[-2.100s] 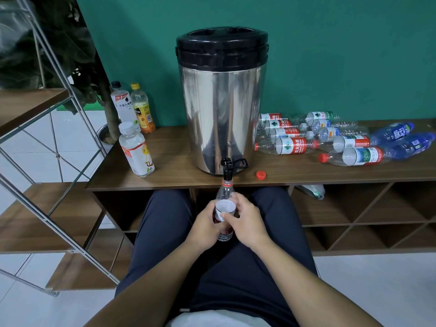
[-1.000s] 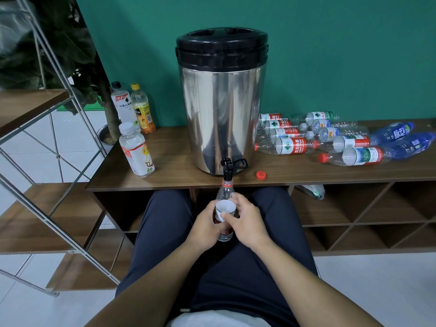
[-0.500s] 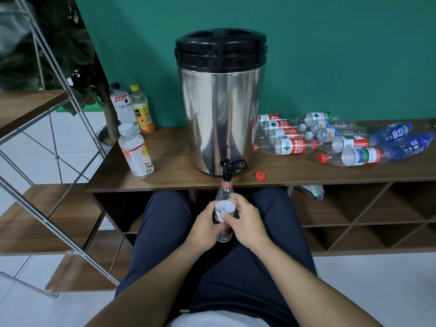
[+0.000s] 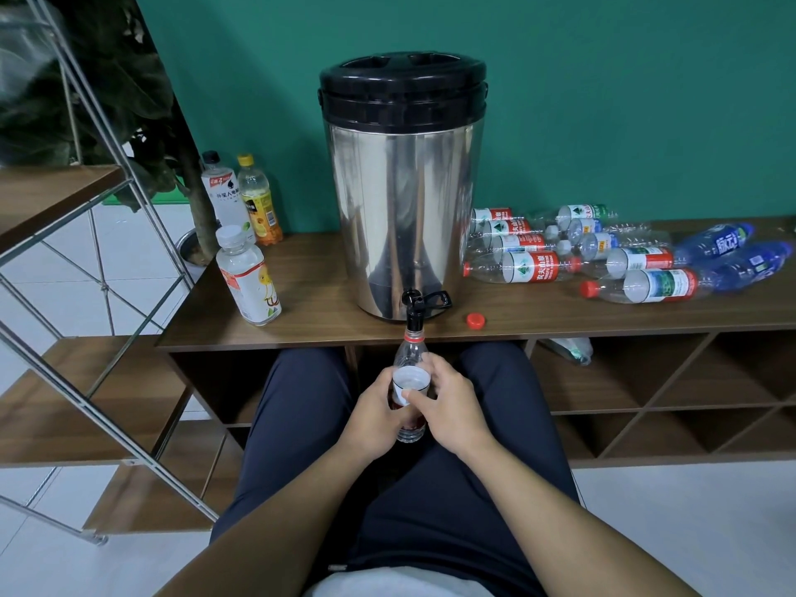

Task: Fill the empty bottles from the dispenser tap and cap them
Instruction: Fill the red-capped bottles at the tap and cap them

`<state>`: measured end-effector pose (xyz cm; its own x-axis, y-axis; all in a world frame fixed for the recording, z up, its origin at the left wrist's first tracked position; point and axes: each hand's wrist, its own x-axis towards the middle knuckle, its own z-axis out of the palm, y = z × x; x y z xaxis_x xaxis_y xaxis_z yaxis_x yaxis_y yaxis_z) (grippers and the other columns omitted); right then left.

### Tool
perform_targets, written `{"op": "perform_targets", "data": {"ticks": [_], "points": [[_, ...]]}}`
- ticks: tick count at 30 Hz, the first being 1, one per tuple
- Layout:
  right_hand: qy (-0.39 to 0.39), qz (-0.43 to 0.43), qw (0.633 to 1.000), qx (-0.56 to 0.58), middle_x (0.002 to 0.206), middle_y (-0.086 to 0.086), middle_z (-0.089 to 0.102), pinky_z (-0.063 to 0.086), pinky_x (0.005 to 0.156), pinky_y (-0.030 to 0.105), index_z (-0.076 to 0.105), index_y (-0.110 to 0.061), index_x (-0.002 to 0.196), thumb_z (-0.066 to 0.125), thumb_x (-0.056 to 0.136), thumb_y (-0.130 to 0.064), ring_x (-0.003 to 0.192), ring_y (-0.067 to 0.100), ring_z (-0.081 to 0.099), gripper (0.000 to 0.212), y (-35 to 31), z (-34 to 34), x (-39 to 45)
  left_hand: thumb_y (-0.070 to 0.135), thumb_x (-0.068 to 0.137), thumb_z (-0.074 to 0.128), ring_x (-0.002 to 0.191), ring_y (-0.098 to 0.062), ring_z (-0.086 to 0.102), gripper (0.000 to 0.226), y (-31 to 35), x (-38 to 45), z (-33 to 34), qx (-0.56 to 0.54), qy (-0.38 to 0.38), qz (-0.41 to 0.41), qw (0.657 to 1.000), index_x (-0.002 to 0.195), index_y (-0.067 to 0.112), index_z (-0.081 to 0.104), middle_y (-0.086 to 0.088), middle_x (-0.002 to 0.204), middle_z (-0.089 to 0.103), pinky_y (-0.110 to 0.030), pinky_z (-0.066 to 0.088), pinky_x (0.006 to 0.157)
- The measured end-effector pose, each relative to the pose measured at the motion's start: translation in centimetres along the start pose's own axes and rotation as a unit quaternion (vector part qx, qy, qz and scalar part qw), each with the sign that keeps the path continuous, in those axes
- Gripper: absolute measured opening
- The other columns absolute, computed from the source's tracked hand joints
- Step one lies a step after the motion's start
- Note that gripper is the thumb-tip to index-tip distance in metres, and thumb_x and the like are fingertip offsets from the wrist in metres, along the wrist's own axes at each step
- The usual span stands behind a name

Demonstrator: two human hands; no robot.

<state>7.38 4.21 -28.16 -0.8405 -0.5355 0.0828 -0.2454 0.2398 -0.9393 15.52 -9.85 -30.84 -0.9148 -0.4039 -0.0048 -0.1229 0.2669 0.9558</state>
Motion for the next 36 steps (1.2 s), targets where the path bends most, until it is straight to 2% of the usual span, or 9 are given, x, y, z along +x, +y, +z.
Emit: {"op": "perform_targets", "data": {"ticks": [3, 6, 8, 11, 14, 18, 26, 31, 36], "points": [[-0.005, 0.004, 1.000, -0.001, 0.116, -0.017, 0.080, 0.062, 0.104, 0.037, 0.064, -0.045, 0.124, 0.086, 0.092, -0.008, 0.110, 0.003, 0.076, 0.054, 0.23, 0.13, 0.13, 0.010, 0.089, 0.083, 0.099, -0.007, 0.073, 0.047, 0.01, -0.03, 0.02, -0.003, 0.000, 0.001, 1.000, 0.128, 0.032, 0.069, 0.009, 0.111, 0.078, -0.026, 0.059, 0.090], [-0.008, 0.006, 1.000, 0.004, 0.119, -0.017, 0.080, 0.061, 0.106, 0.041, 0.067, -0.037, 0.133, 0.085, 0.091, -0.009, 0.112, 0.005, 0.076, 0.054, 0.51, 0.27, 0.25, 0.010, 0.090, 0.083, 0.094, -0.005, 0.072, 0.046, -0.08, -0.03, 0.07, -0.005, 0.000, -0.001, 1.000, 0.128, 0.032, 0.069, 0.009, 0.107, 0.078, -0.028, 0.060, 0.088], [-0.007, 0.005, 1.000, 0.003, 0.118, -0.017, 0.080, 0.062, 0.105, 0.042, 0.066, -0.043, 0.130, 0.084, 0.090, -0.009, 0.112, 0.005, 0.076, 0.056, 0.43, 0.29, 0.24, 0.010, 0.090, 0.082, 0.095, -0.005, 0.072, 0.047, -0.08, -0.01, 0.07, -0.006, 0.000, -0.003, 1.000, 0.128, 0.032, 0.068, 0.009, 0.108, 0.078, -0.029, 0.061, 0.089], [-0.003, 0.000, 1.000, 0.002, 0.116, -0.017, 0.080, 0.062, 0.103, 0.039, 0.063, -0.061, 0.116, 0.084, 0.090, -0.009, 0.110, 0.006, 0.076, 0.061, 0.30, 0.22, 0.18, 0.010, 0.089, 0.082, 0.096, -0.006, 0.073, 0.047, -0.09, 0.00, 0.06, -0.007, -0.002, -0.005, 1.000, 0.128, 0.034, 0.068, 0.008, 0.108, 0.078, -0.035, 0.063, 0.090], [-0.003, -0.002, 1.000, 0.005, 0.117, -0.016, 0.080, 0.063, 0.102, 0.040, 0.062, -0.057, 0.116, 0.084, 0.091, -0.010, 0.110, 0.006, 0.077, 0.058, 0.33, 0.19, 0.15, 0.010, 0.089, 0.082, 0.096, -0.007, 0.073, 0.047, -0.16, 0.02, 0.06, -0.008, -0.001, -0.006, 1.000, 0.127, 0.035, 0.068, 0.008, 0.107, 0.078, -0.038, 0.064, 0.091], [-0.002, -0.008, 1.000, 0.010, 0.115, -0.016, 0.080, 0.063, 0.101, 0.038, 0.062, -0.063, 0.111, 0.084, 0.091, -0.009, 0.110, 0.006, 0.077, 0.062, 0.15, 0.14, 0.06, 0.012, 0.090, 0.082, 0.095, -0.007, 0.073, 0.047, -0.13, -0.06, 0.06, -0.007, -0.002, -0.004, 1.000, 0.128, 0.035, 0.068, 0.010, 0.106, 0.078, -0.039, 0.064, 0.092], [0.005, -0.006, 1.000, 0.006, 0.114, -0.019, 0.079, 0.061, 0.100, 0.029, 0.062, -0.059, 0.111, 0.085, 0.091, -0.007, 0.110, 0.003, 0.076, 0.060, 0.32, 0.15, 0.13, 0.012, 0.090, 0.083, 0.095, -0.006, 0.074, 0.047, 0.09, -0.16, 0.02, -0.006, -0.003, -0.005, 1.000, 0.128, 0.036, 0.068, 0.011, 0.106, 0.078, -0.034, 0.063, 0.090], [-0.005, 0.002, 1.000, 0.006, 0.118, -0.016, 0.080, 0.062, 0.105, 0.036, 0.065, -0.039, 0.135, 0.085, 0.092, -0.008, 0.113, 0.003, 0.076, 0.056, 0.58, 0.26, 0.30, 0.013, 0.091, 0.083, 0.100, -0.007, 0.074, 0.048, 0.15, -0.17, -0.01, -0.003, -0.003, -0.004, 1.000, 0.130, 0.035, 0.068, 0.011, 0.111, 0.078, -0.035, 0.063, 0.094], [-0.003, 0.002, 1.000, 0.004, 0.118, -0.015, 0.080, 0.062, 0.103, 0.038, 0.063, -0.046, 0.128, 0.086, 0.092, -0.009, 0.112, 0.005, 0.076, 0.056, 0.61, 0.26, 0.27, 0.013, 0.090, 0.083, 0.100, -0.006, 0.074, 0.048, 0.13, -0.13, 0.03, -0.001, 0.001, -0.004, 1.000, 0.130, 0.034, 0.068, 0.011, 0.112, 0.078, -0.032, 0.062, 0.093]]}}
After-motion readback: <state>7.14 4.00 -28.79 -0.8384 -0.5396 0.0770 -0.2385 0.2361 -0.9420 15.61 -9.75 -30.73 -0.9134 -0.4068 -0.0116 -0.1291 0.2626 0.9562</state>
